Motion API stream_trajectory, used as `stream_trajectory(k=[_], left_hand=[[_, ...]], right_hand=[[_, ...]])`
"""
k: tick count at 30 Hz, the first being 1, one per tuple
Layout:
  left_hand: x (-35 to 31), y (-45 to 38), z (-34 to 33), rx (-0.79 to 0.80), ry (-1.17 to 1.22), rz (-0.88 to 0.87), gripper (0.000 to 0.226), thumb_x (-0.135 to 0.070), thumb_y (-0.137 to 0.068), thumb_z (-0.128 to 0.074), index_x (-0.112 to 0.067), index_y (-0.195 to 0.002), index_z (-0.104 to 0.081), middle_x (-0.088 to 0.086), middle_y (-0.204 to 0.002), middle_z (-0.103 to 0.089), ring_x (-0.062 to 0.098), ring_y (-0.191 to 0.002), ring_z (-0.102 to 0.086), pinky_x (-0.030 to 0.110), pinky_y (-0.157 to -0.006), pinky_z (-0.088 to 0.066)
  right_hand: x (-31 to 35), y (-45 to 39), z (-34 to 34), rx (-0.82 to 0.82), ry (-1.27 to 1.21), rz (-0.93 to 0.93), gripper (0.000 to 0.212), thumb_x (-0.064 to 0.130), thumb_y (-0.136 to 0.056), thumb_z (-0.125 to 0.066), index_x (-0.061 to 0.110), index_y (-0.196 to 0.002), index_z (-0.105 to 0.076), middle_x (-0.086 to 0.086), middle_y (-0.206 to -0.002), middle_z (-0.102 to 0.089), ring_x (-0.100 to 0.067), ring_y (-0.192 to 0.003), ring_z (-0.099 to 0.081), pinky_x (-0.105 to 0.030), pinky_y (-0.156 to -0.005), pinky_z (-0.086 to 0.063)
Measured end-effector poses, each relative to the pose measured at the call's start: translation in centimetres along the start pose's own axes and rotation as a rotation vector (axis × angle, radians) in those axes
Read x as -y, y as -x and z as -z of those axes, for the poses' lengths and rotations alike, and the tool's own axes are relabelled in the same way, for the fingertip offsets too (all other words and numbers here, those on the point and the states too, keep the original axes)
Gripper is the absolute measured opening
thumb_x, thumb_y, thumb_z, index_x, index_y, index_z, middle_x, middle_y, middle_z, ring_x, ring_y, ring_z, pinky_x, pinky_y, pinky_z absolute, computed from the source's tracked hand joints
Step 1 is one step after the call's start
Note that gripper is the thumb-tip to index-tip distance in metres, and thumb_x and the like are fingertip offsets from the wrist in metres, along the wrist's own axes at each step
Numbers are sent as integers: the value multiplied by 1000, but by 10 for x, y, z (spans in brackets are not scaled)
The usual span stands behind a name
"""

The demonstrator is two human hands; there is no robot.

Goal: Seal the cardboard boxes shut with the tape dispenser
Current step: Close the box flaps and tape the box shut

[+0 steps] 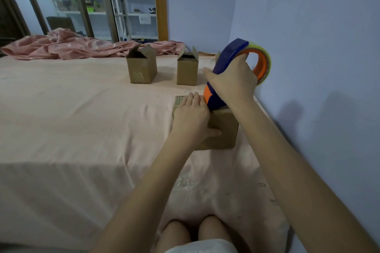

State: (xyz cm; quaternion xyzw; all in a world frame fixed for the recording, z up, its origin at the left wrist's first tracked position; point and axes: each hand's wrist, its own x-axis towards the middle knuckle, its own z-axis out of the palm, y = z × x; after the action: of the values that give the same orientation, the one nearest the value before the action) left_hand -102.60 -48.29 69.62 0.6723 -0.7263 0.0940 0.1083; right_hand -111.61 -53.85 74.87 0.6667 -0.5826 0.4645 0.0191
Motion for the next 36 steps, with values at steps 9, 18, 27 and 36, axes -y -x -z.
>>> stream_trajectory(k=[9, 18, 27, 36], left_hand=[[-3, 3, 3, 6, -20, -8, 106, -64, -74, -64, -3, -147, -16, 18, -156, -14, 29, -145, -11, 37, -117, -13], [1, 6, 3, 11, 2, -25, 103, -61, -79, -59, -1, -148, -12, 18, -157, -10, 27, -146, -8, 35, -117, -9], [3, 4, 3, 12, 20, -15, 105, -64, -78, -58, -1, -149, -11, 18, -157, -9, 27, -145, -9, 34, -116, -9], [33, 15, 7, 23, 54, -11, 103, -65, -77, -59, -10, -150, -12, 11, -158, -9, 23, -146, -7, 32, -116, -8]], right_hand=[[-26, -3, 8, 48, -335, -160, 51, 26, -81, -69, 10, -121, -43, -2, -107, -61, -14, -91, -59, -26, -69, -50], [-41, -6, 8, -30, -671, -352, 24, 15, -74, -70, 25, -72, -48, 11, -66, -57, -6, -61, -58, -25, -56, -49], [-81, -21, 60, -236, -652, -425, 18, 17, -69, -67, 18, -75, -50, 11, -69, -56, -2, -61, -57, -22, -58, -48], [-64, -15, 25, -111, -415, -238, 34, 14, -80, -66, -8, -101, -51, -19, -89, -53, -28, -81, -53, -35, -73, -44]])
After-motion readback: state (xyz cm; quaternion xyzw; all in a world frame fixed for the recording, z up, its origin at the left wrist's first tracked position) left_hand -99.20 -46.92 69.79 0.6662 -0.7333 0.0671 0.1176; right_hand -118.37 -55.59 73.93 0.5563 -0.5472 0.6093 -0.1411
